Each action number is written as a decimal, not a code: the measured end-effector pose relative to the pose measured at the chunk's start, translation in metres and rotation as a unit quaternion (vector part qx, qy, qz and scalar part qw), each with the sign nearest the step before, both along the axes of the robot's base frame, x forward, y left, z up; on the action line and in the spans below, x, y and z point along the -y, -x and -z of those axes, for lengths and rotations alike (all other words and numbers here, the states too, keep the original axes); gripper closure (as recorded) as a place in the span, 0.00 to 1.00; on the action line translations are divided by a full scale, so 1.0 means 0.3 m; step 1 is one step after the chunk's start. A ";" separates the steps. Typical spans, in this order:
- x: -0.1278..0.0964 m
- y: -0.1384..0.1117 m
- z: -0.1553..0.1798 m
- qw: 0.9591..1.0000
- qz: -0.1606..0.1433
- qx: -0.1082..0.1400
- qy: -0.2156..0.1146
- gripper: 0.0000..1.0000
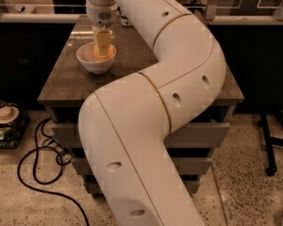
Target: Pick orange from white bowl and place on counter
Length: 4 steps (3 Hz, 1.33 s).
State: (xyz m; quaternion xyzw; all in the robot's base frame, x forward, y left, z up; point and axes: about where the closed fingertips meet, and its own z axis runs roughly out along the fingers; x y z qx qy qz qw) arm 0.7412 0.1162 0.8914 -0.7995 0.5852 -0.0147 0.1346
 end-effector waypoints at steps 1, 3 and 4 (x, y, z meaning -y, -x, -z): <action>0.023 0.001 -0.066 0.999 0.009 0.029 0.012 1.00; 0.092 0.064 -0.179 0.996 0.044 0.069 0.033 1.00; 0.148 0.114 -0.211 0.994 0.068 0.079 0.037 1.00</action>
Offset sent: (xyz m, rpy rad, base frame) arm -0.0458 -0.0353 0.0561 -0.0724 -0.1598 -0.0964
